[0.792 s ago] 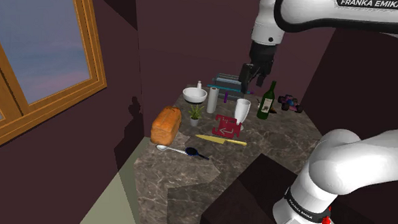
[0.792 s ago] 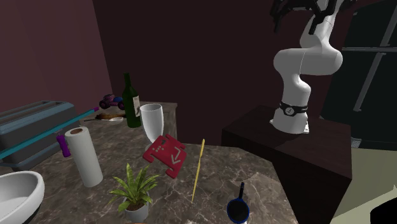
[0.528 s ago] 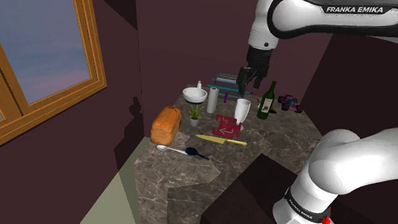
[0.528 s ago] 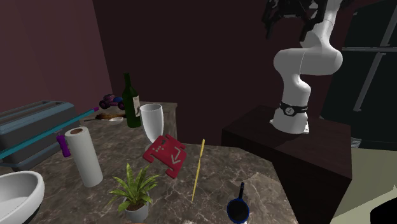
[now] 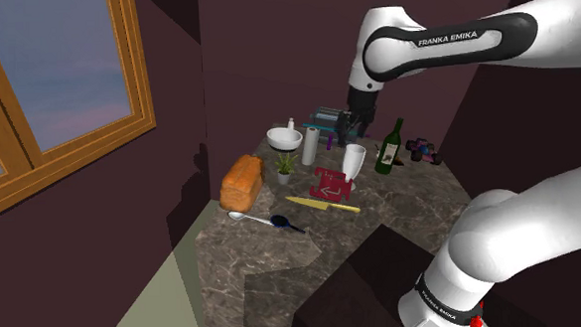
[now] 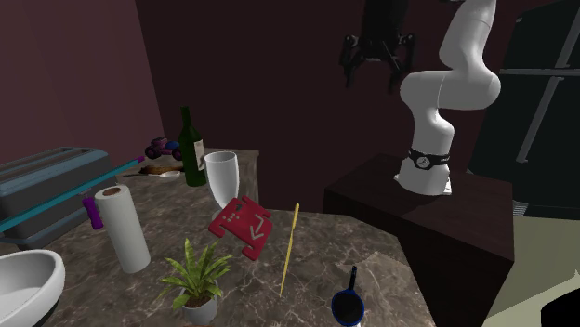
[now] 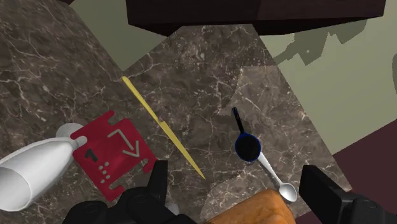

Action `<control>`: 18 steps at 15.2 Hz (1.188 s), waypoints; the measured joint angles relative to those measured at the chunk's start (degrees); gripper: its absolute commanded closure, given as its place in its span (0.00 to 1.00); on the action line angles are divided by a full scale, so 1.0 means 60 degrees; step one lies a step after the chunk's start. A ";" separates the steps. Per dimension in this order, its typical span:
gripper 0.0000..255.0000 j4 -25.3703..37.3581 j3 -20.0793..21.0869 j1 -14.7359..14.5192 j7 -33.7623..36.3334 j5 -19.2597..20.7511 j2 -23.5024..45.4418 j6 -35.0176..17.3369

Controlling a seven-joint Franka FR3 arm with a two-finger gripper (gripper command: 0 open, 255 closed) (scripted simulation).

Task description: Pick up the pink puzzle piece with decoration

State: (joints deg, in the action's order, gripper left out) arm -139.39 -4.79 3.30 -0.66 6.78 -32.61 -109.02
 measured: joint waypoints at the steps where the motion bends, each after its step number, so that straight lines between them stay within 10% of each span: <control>1: 0.00 -0.0015 -0.0109 0.0026 -0.0104 0.0021 0.0276 -0.0285; 18: 0.00 0.2416 -0.1755 0.0513 -0.2901 -0.1141 0.6216 -0.3668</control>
State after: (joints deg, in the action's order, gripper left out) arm -124.89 -15.32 6.38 -18.07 -0.07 4.68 -131.03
